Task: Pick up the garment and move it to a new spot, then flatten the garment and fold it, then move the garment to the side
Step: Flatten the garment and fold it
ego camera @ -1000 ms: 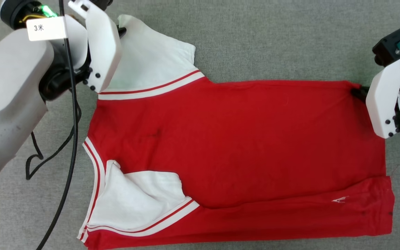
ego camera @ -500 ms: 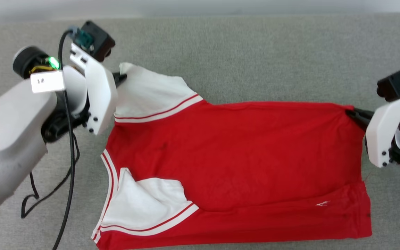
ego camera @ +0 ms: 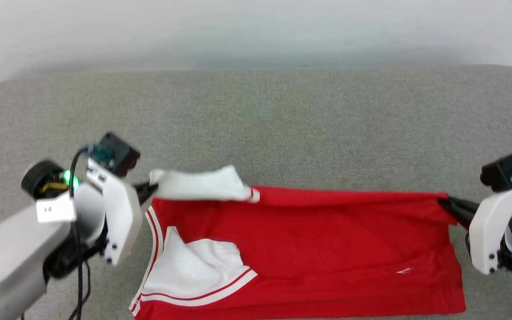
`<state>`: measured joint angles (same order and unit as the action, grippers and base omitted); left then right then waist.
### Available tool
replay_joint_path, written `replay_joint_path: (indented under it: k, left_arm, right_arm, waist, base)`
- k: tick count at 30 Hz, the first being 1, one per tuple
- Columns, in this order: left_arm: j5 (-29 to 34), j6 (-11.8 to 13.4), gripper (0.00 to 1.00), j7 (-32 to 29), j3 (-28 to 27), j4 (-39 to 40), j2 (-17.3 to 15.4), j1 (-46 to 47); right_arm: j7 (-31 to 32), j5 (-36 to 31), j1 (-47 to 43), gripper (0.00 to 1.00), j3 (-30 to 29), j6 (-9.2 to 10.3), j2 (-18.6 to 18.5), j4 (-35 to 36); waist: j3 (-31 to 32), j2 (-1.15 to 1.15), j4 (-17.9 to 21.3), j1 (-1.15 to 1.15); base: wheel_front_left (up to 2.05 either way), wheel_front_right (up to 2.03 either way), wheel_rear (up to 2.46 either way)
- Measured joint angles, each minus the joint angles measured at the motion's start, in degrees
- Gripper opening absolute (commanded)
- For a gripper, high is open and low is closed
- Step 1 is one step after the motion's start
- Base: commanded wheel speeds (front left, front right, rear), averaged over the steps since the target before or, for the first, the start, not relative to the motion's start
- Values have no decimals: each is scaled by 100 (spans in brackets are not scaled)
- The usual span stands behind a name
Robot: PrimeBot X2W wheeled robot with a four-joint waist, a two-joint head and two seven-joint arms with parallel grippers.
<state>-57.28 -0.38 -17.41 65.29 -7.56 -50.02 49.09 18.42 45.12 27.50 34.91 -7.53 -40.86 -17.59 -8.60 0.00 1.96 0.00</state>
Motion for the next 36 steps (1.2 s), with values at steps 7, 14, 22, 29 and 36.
replay_joint_path:
  k: [7, 14, 22, 29, 36]
  left_arm:
    - [-138, 509, 0, 225, 138, 709, -486, -820]
    - [-358, 850, 0, 456, 291, 1036, -571, -1501]
    - [-550, 910, 0, 616, 403, 756, -314, -1879]
    - [-713, 758, 0, 762, 416, 168, 34, -2011]
    - [-635, 831, 100, 1117, 325, -94, 129, -2040]
  right_arm:
    - [85, -33, -813, 0, -377, 0, -12, 353]
    - [276, -75, -1538, 0, -728, 1, 20, 700]
    - [541, -191, -1967, 0, -978, 1, 189, 750]
    - [563, -334, -2038, 0, -913, 0, 336, 471]
    - [169, -415, -1975, 100, -966, -1, 431, 375]
  waist:
    - [203, 0, -60, 0]
    - [265, 0, -132, 0]
    - [137, 0, -156, 0]
    - [-62, 0, -125, 0]
    - [8, 0, -104, 0]
  base:
    - [0, 0, 0]
    - [0, 0, 0]
    - [0, 0, 0]
    - [0, 0, 0]
    - [0, 0, 0]
